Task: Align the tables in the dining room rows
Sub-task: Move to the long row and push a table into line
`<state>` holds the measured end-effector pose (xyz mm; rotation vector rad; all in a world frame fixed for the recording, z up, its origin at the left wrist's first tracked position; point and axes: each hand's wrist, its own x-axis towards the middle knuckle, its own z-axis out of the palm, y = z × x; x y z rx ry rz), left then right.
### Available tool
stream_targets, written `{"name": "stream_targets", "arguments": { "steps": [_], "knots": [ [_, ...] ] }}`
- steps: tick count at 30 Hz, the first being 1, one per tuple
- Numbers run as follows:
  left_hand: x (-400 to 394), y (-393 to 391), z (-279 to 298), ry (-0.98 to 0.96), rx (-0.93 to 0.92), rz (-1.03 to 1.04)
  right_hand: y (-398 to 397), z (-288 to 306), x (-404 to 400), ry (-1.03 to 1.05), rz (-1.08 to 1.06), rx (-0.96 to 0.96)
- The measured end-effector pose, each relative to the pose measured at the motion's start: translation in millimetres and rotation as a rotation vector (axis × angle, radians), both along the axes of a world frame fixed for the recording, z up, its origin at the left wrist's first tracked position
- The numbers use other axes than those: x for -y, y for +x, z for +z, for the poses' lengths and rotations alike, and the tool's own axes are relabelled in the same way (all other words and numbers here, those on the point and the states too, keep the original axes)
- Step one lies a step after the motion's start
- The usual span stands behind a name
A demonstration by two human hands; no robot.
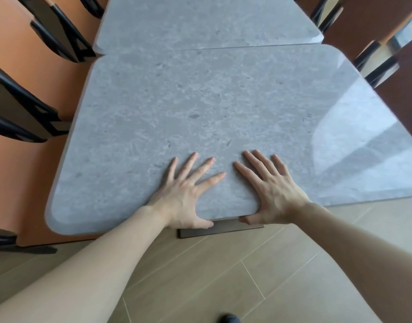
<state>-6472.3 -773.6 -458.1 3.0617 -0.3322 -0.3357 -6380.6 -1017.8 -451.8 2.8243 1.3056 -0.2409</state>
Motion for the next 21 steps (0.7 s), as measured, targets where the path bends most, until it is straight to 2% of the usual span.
{"name": "stream_targets", "arguments": {
  "steps": [21],
  "knots": [
    [-1.1, -0.4, 0.6, -0.002, -0.023, -0.017, 1.6, -2.0, 0.6, 0.021, 0.012, -0.006]
  ]
}}
